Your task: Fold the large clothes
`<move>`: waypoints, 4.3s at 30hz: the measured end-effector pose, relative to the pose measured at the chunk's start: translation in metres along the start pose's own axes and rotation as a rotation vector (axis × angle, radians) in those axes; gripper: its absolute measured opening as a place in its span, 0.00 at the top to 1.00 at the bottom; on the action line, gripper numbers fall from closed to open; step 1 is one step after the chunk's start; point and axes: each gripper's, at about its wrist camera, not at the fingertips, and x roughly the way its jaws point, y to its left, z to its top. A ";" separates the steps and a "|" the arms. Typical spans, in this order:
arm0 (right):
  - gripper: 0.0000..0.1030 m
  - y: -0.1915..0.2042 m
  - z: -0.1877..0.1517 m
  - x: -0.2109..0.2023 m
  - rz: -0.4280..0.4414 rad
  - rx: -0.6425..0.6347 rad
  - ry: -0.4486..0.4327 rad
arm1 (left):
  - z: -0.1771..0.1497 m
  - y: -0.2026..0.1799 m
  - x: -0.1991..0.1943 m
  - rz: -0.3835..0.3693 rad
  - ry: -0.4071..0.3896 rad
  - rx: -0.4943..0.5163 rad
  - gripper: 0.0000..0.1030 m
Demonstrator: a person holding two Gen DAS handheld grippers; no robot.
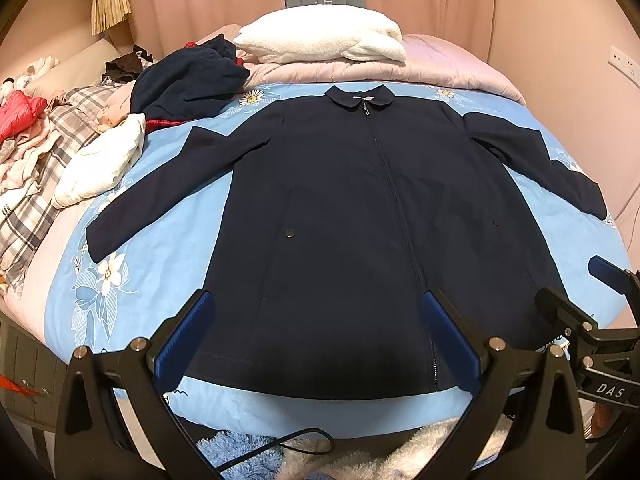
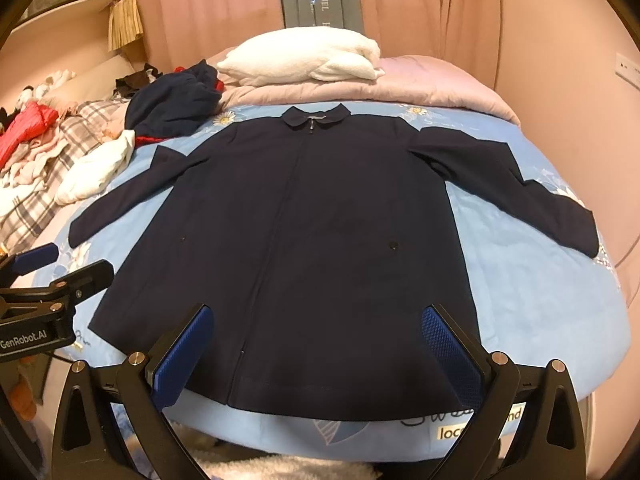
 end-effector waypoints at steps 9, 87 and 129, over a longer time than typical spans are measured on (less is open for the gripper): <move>0.00 -0.001 -0.001 0.001 0.002 0.002 -0.005 | 0.002 -0.001 0.000 0.003 -0.002 0.004 0.00; 0.00 -0.342 -0.018 0.094 0.055 1.018 -0.225 | 0.057 0.034 0.118 -0.399 0.041 -0.293 0.00; 0.34 0.151 0.181 0.274 -0.126 -0.569 0.160 | 0.035 0.167 0.149 -0.210 0.065 -0.465 0.00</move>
